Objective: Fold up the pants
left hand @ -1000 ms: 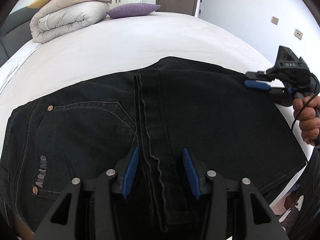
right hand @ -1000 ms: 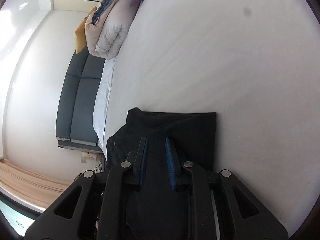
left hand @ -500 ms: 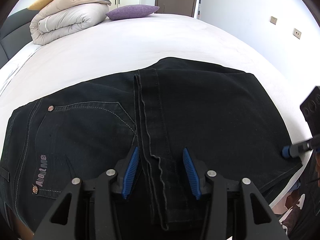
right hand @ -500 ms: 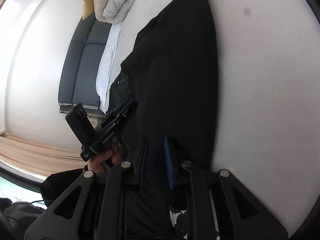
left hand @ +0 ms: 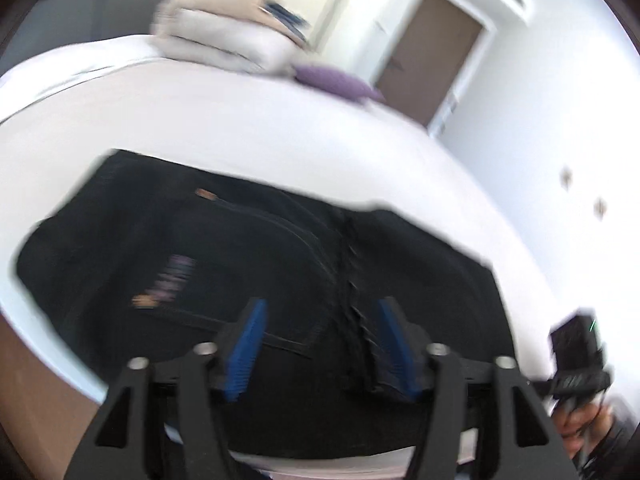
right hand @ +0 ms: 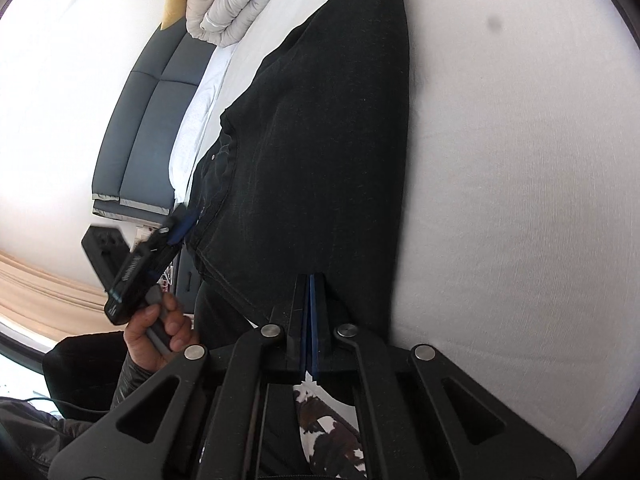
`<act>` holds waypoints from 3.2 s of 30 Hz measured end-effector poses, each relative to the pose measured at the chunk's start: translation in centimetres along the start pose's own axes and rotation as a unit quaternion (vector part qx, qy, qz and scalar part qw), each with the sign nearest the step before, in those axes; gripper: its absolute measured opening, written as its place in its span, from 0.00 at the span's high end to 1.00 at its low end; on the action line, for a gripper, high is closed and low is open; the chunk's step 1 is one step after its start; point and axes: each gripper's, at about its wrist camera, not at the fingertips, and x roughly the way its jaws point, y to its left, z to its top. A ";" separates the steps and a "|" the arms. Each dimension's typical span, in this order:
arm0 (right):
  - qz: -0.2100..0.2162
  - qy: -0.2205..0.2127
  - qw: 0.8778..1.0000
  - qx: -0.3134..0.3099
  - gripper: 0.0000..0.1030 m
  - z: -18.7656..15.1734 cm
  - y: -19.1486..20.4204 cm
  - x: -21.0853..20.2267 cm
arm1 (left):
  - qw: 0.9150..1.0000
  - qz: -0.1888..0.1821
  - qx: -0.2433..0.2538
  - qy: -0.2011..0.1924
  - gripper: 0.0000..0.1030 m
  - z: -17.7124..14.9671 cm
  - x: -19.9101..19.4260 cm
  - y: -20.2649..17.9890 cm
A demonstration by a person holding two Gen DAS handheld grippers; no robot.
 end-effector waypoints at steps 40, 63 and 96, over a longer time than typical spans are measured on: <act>-0.012 -0.009 1.000 0.019 1.00 0.0 0.4 -0.4 | 0.894 -0.125 -0.420 -0.095 0.76 -0.7 0.3 18.8; 0.020 -0.016 0.999 0.029 1.00 -0.3 -0.7 -1.4 | 0.973 -0.061 0.223 0.001 0.87 1.4 2.8 -13.7; -0.011 -0.068 0.997 0.030 0.89 9.5 2.4 -0.4 | 0.903 -0.034 0.426 0.039 0.87 -9.2 3.0 -22.0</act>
